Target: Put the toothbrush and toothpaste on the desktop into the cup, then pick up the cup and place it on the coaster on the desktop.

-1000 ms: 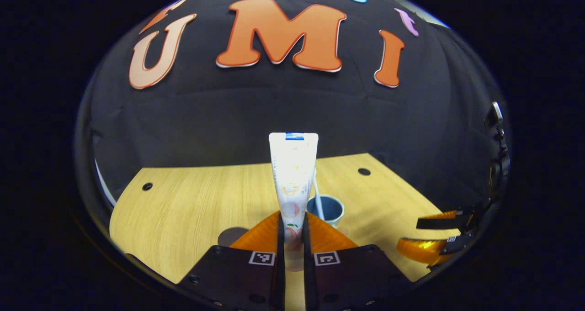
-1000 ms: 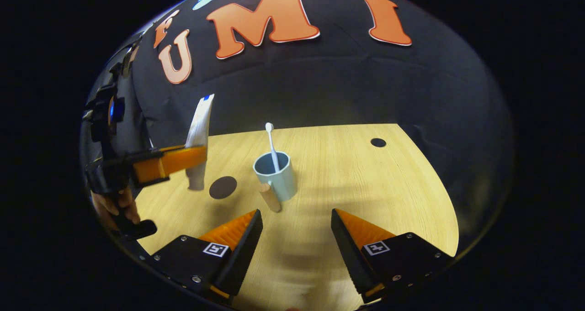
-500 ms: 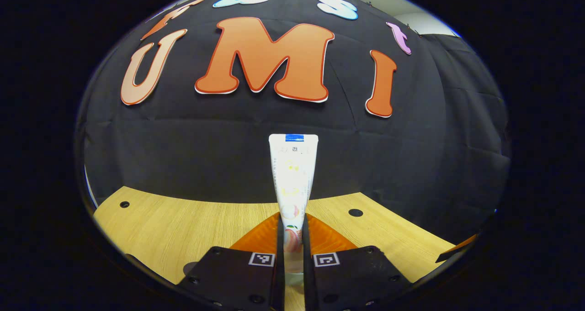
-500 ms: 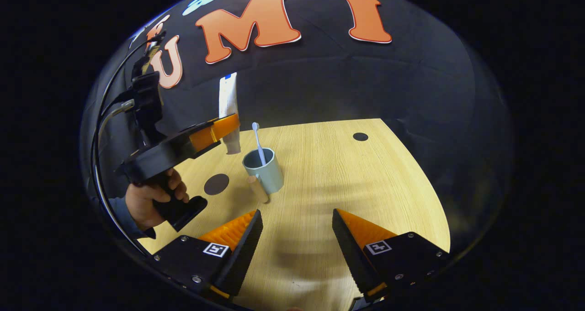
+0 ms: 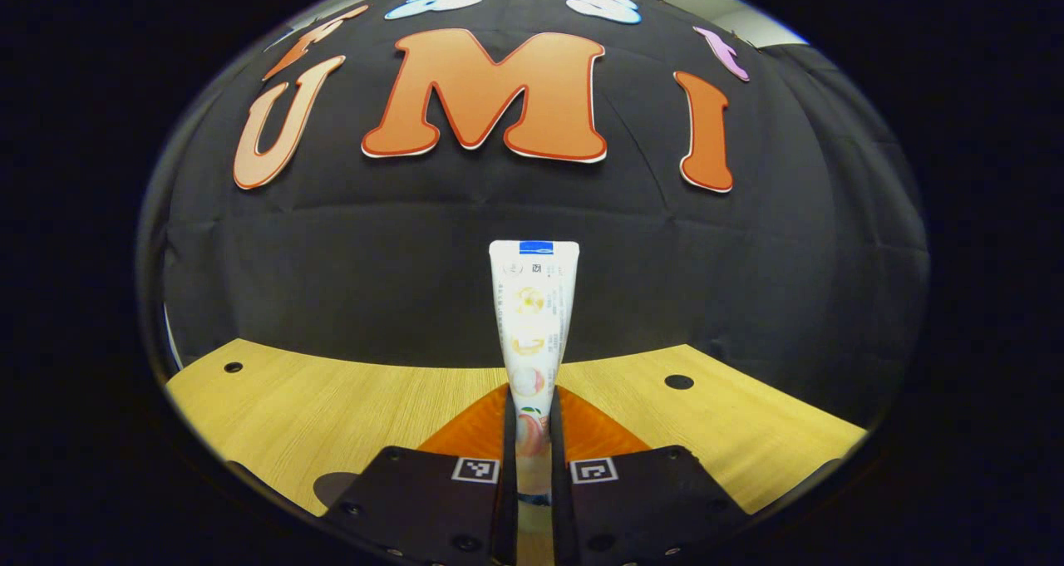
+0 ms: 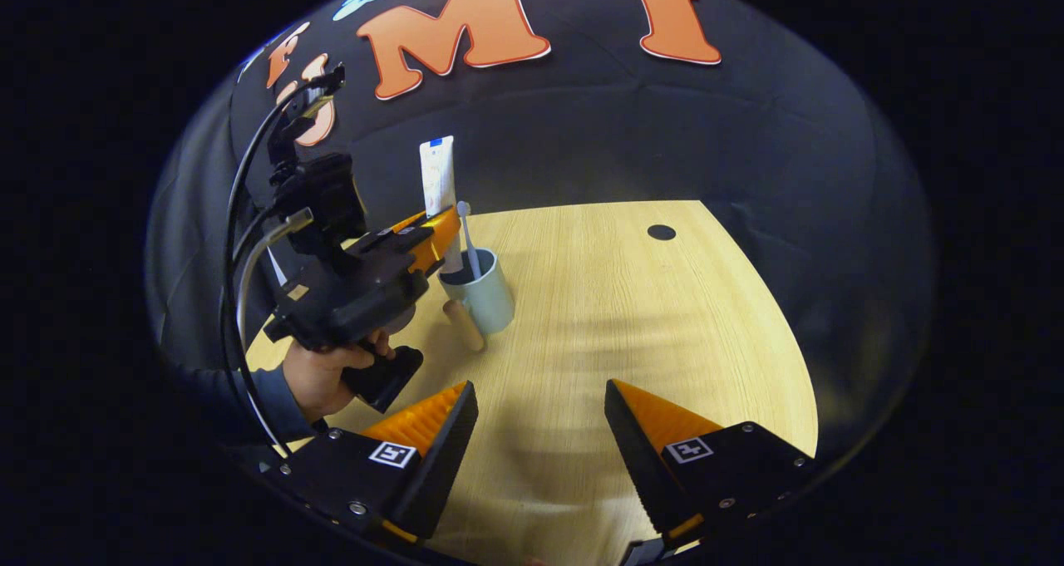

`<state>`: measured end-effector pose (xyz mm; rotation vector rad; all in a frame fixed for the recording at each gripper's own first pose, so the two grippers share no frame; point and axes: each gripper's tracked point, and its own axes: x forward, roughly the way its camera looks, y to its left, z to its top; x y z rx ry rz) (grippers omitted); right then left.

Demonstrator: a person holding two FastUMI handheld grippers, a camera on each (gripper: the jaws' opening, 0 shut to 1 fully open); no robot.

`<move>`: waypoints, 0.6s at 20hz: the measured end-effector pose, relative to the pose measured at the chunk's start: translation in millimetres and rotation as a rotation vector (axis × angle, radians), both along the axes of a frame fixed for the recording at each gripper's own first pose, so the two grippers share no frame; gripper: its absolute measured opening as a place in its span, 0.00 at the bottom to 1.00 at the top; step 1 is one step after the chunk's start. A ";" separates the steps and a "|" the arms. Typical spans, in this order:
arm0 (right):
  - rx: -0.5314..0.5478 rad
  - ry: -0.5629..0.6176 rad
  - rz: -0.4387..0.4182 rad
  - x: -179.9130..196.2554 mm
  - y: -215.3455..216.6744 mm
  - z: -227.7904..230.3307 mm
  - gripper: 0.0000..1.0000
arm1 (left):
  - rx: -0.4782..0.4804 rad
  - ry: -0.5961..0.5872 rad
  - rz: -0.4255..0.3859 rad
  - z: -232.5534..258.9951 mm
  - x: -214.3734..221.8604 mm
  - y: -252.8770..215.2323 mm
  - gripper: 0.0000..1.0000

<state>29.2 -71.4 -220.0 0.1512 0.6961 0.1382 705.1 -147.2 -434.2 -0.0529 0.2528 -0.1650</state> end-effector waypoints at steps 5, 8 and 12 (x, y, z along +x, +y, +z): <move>-0.020 0.026 0.035 -1.2 2.0 -9.8 0.93 | 0.023 0.013 0.015 -23.8 -13.7 -3.8 0.16; -0.019 0.031 0.055 -2.2 6.6 -12.5 0.93 | 0.046 0.012 0.022 -30.6 -16.3 -4.7 0.16; -0.011 0.044 0.062 -4.1 8.2 -14.3 0.94 | 0.065 0.025 0.027 -40.0 -18.1 -4.0 0.17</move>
